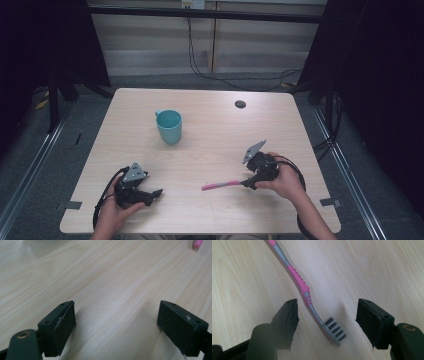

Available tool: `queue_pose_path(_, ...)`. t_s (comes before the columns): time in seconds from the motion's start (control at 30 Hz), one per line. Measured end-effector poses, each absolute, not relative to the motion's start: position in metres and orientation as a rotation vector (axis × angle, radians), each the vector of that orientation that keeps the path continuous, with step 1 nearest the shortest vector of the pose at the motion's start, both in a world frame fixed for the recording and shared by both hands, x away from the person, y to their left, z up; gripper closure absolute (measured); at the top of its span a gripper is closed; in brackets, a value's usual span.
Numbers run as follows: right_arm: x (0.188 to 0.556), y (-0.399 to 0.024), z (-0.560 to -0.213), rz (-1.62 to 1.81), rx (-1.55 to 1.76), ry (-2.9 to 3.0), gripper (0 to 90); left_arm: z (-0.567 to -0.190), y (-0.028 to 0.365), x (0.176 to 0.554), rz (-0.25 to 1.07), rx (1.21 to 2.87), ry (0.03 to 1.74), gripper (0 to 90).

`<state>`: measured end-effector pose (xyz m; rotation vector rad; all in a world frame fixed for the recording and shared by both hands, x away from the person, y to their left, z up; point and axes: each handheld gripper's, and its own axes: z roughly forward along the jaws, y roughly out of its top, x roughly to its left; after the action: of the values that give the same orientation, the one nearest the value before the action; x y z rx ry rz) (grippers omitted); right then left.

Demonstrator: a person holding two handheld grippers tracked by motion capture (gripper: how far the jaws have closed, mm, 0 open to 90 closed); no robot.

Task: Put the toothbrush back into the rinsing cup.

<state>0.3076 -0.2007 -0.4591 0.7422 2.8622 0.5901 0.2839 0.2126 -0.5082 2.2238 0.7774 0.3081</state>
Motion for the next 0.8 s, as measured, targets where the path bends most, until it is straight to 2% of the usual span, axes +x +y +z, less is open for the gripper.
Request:
queue_pose_path(0.17,0.310,-0.194,-0.460,0.576,0.734,2.879,37.9,-0.508,0.212,0.284,0.303,2.221,0.782,14.9)
queue_pose_path(0.37,0.312,-0.186,-0.462,0.518,0.679,2.926,47.7,-0.508,0.212,0.284,0.302,2.218,0.783,14.9)
queue_pose_path(0.5,0.312,-0.181,-0.465,0.458,0.643,2.950,50.0,-0.508,0.212,0.284,0.301,2.217,0.784,14.9)
queue_pose_path(0.8,0.316,-0.172,-0.468,0.334,0.565,3.017,67.2,-0.508,0.212,0.284,0.302,2.220,0.782,14.9)
